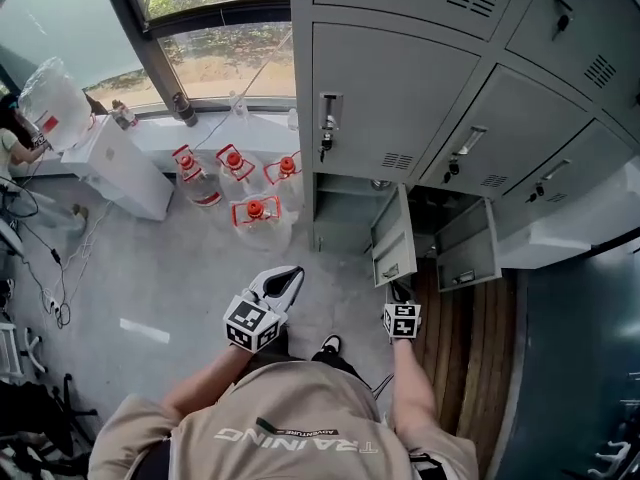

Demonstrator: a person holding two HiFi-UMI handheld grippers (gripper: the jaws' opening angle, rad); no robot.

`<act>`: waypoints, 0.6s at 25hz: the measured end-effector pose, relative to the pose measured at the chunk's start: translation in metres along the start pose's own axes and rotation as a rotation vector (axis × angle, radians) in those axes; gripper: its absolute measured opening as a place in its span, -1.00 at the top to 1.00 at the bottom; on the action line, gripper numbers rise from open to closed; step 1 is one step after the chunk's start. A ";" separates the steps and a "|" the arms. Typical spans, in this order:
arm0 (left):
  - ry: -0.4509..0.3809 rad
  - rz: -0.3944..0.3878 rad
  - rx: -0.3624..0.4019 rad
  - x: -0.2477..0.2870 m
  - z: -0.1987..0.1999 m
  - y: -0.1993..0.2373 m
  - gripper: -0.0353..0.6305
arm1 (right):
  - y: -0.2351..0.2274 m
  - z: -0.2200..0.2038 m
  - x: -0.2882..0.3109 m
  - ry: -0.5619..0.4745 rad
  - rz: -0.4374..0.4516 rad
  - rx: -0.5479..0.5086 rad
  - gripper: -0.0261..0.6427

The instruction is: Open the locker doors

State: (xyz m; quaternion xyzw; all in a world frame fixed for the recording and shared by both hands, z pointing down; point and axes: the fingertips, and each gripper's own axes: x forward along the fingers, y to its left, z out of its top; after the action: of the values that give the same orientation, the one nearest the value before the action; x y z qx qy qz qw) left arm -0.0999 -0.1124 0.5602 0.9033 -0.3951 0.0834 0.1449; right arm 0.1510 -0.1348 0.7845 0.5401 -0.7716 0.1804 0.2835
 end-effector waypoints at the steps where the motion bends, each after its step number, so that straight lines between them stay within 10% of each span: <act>1: 0.000 0.014 0.000 -0.003 -0.002 -0.006 0.87 | -0.002 0.000 -0.001 -0.005 0.015 -0.010 0.81; 15: -0.043 0.066 0.011 -0.028 0.008 -0.011 0.88 | 0.033 0.126 -0.094 -0.297 0.097 0.110 0.86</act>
State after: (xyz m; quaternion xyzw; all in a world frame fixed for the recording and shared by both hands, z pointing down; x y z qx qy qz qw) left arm -0.1105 -0.0887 0.5434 0.8921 -0.4272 0.0710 0.1287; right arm 0.1131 -0.1284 0.6287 0.5376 -0.8192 0.1541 0.1273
